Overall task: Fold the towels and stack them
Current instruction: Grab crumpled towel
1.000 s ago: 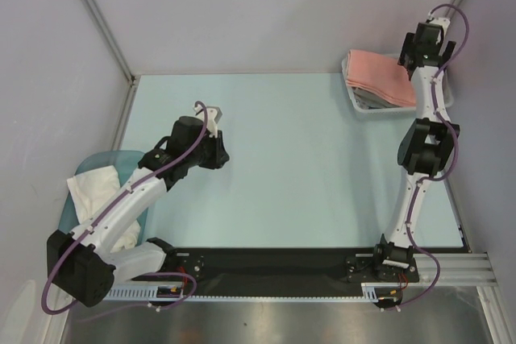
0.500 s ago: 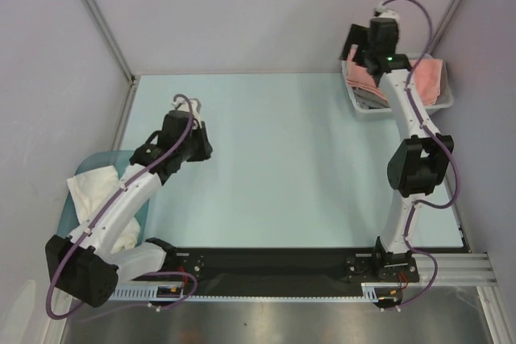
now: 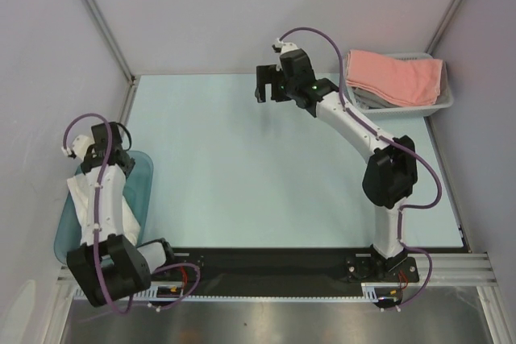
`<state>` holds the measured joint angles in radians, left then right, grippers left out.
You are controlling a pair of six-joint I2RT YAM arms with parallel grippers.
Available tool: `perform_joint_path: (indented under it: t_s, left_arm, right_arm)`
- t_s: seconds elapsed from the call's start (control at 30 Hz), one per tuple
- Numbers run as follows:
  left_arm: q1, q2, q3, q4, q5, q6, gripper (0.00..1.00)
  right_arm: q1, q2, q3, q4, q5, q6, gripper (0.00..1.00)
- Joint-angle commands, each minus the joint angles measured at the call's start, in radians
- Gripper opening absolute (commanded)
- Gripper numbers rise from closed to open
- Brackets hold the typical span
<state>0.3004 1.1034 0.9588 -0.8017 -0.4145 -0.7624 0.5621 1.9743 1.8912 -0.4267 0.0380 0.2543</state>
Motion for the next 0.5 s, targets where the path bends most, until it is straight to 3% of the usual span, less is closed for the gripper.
perform_joint_path:
  t_s: [0.0,0.17,0.47]
  left_arm:
    - [0.081,0.062,-0.04,0.027,-0.082,-0.084,0.4]
    - [0.161,0.266,-0.038,0.062,-0.09,-0.14,0.42]
    - [0.209,0.469,0.035,0.047,-0.168,-0.172,0.47]
  right_arm:
    - [0.018,-0.005,-0.026,0.046,-0.027,0.002,1.0]
    - [0.033,-0.014,-0.082,0.065,-0.07,-0.001,0.99]
    - [0.036,-0.043,-0.173,0.114,-0.082,0.0,0.99]
